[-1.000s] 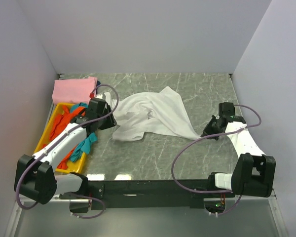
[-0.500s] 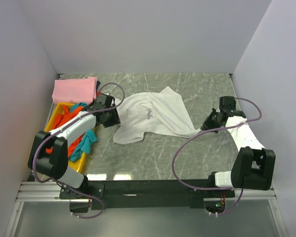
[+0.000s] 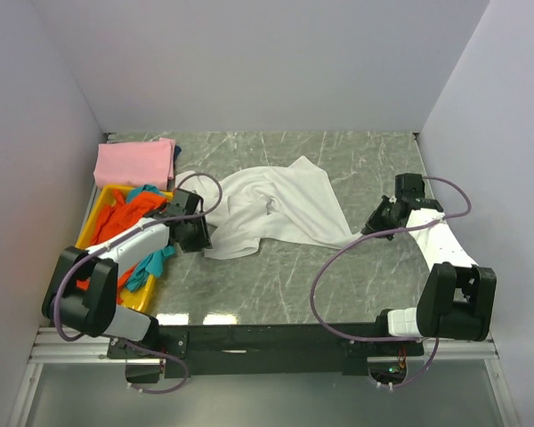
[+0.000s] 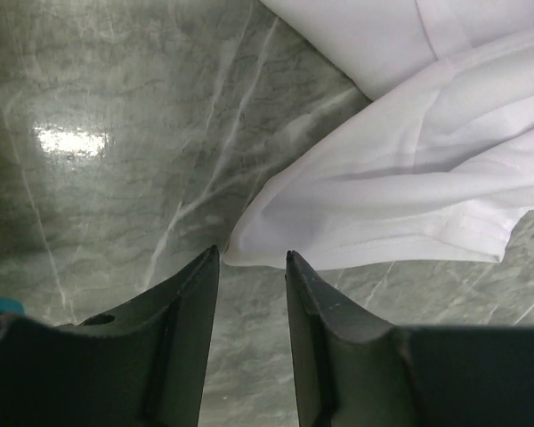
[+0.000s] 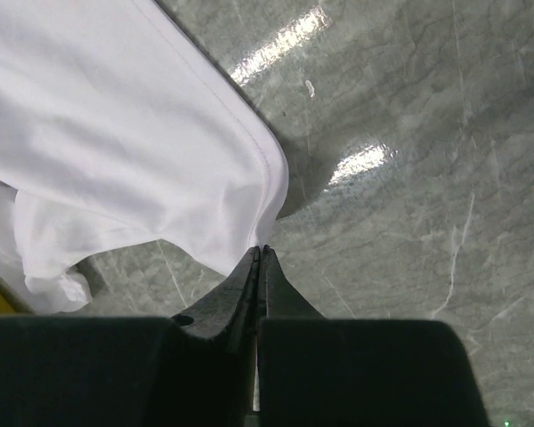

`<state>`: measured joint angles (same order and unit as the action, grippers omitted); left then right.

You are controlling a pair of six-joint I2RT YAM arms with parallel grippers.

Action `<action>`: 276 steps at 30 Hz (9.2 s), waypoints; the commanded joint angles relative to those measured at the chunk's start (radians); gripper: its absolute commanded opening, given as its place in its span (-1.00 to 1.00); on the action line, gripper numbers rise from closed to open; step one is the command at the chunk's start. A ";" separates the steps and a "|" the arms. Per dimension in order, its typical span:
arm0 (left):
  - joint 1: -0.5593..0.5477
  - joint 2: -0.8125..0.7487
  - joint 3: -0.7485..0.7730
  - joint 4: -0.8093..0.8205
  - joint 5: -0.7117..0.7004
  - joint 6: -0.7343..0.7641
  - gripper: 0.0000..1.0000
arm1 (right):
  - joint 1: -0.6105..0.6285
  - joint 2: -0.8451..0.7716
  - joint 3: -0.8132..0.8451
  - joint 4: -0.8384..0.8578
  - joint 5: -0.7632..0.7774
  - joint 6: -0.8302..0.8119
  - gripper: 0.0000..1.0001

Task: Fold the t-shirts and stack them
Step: Flatten the tshirt out, then fold the tshirt

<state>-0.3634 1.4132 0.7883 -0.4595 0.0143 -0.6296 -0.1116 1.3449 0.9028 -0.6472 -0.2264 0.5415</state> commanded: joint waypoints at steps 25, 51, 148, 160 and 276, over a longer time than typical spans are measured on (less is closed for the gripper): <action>0.069 0.136 0.713 -0.192 0.067 0.082 -0.99 | -0.003 -0.067 0.437 -0.166 0.065 -0.020 -1.00; 0.092 0.071 1.290 -0.062 0.148 0.024 -0.99 | -0.002 -0.094 0.909 -0.045 0.210 -0.041 -1.00; -0.037 0.702 0.752 0.024 0.380 -0.044 0.74 | -0.033 0.402 0.235 0.084 0.019 -0.114 0.28; 0.006 0.816 0.833 -0.048 0.282 -0.009 0.76 | 0.012 0.523 0.306 0.064 0.048 -0.098 0.20; -0.264 0.004 -0.147 -0.074 0.119 -0.205 -0.99 | -0.037 0.028 -0.083 -0.017 0.159 0.037 0.17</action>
<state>-0.6228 1.4170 0.6460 -0.5167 0.2661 -0.8433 -0.0811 1.4353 0.8696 -0.6720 -0.1337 0.5358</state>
